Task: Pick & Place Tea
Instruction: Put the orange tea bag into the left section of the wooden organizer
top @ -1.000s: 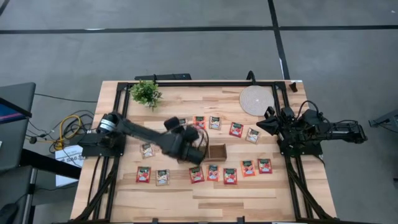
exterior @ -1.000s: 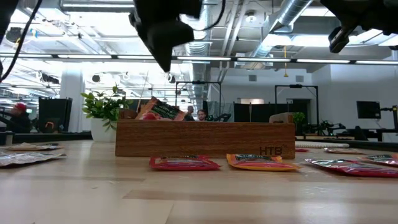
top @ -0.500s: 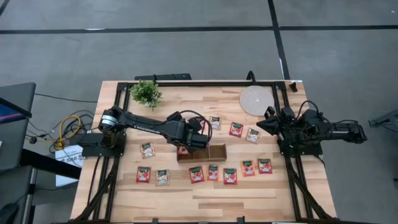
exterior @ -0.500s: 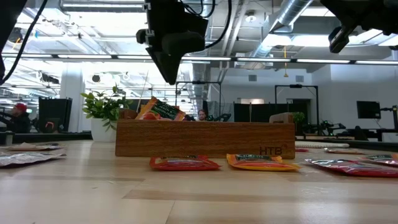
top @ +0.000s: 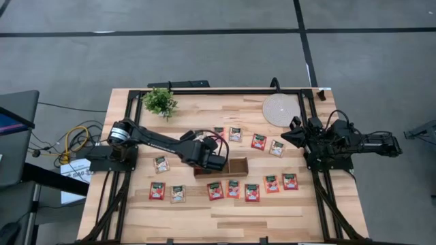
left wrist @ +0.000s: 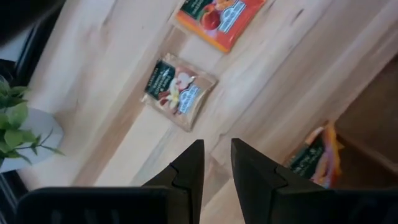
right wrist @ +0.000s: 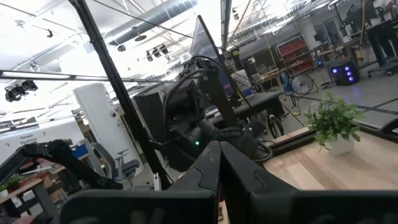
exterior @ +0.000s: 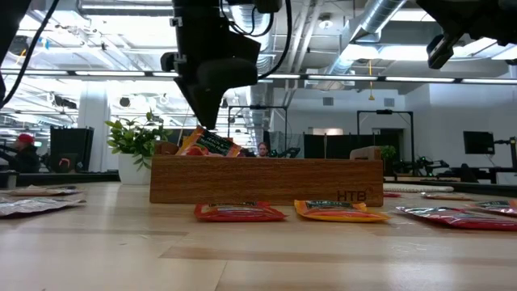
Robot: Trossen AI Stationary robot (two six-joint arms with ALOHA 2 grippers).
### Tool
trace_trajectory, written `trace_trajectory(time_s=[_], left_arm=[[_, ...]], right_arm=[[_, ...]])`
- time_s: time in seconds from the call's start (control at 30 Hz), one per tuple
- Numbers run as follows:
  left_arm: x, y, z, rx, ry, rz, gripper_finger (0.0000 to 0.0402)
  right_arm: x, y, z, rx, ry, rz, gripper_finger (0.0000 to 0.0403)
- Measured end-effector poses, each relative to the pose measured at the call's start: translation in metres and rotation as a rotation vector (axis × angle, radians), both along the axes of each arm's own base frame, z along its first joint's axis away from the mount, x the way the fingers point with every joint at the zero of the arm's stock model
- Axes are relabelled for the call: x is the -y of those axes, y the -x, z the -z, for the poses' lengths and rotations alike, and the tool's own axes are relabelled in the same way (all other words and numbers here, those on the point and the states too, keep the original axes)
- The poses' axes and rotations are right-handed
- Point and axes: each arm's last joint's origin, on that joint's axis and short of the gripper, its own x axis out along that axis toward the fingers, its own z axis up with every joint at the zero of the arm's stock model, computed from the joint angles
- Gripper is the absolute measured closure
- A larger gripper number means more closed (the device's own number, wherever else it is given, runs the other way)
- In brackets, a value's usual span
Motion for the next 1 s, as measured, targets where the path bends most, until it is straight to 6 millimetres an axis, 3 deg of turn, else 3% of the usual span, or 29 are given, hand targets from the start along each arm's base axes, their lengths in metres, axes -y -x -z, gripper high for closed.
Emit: trace_trajectory(time_s=[0.3, 1.0], left_arm=[[0.000, 0.002, 0.011, 0.006, 0.009, -0.018, 0.0328], [0.015, 0.002, 0.011, 0.042, 0.017, -0.004, 0.0328]], right_arm=[[0.000, 0.000, 0.000, -0.001, -0.025, -0.006, 0.0403], [0.000, 0.000, 0.000, -0.001, -0.025, -0.006, 0.0403]])
